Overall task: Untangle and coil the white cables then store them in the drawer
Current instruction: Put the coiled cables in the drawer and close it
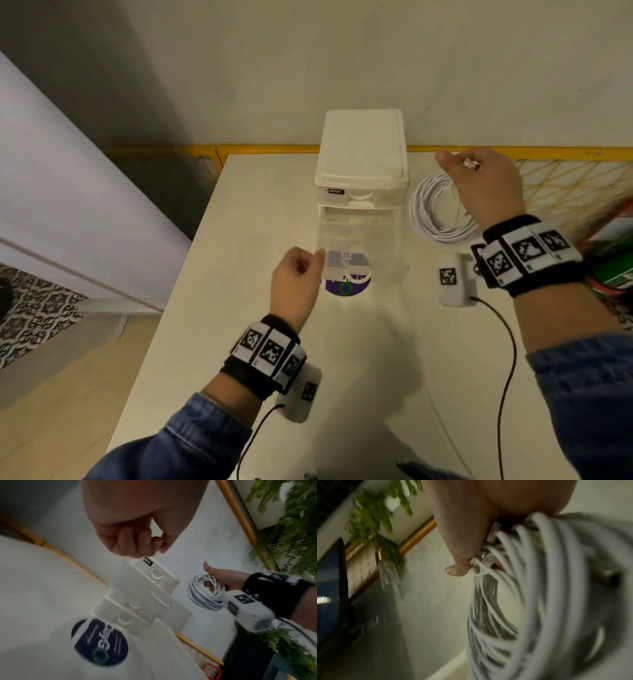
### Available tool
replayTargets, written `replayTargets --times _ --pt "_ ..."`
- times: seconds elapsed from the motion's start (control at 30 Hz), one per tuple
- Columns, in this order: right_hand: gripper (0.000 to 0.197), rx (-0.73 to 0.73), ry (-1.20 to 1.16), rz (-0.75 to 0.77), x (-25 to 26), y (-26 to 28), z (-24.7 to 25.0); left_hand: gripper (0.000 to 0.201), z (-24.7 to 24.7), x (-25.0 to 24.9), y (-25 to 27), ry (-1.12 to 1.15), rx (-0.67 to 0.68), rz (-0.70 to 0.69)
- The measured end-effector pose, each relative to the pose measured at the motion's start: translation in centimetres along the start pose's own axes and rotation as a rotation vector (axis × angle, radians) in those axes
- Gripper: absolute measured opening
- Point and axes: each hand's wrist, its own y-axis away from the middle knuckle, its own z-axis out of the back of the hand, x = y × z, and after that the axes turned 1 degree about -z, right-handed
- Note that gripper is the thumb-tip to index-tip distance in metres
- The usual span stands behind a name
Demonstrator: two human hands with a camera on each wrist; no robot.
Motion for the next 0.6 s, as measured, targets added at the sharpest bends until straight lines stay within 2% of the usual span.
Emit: replayTargets --times 0.07,0.1,0.2,0.27,0.33,0.5,0.6 --pt "0.041 -0.007 -0.181 -0.056 1.0 1.1 -1.0 0.016 0.1 -0.9 -1.7 -0.041 -0.102 -0.067" --pt "0.039 0.016 -0.242 -0.088 1.4 1.8 -2.0 0.017 -0.1 -1.1 -2.6 -0.071 -0.108 -0.063" --pt "0.034 0.09 -0.392 -0.193 2.1 3.8 -6.1 0.042 -1.0 -0.9 -5.0 -0.207 0.034 0.066" --pt "0.032 0.104 -0.419 -0.215 1.8 4.6 -8.8 0.049 -1.5 -0.6 -5.8 -0.282 0.158 0.137" --pt "0.031 0.132 -0.404 -0.245 1.1 5.0 -10.8 0.046 -1.8 -0.3 -5.9 -0.303 0.235 0.153" --pt "0.039 0.214 -0.225 -0.273 -0.3 4.2 -12.8 0.039 -2.0 0.9 -6.1 -0.283 0.269 0.055" --pt "0.041 0.249 -0.004 -0.17 -0.2 4.1 -12.7 0.036 -2.1 0.9 -6.0 -0.295 0.261 0.006"
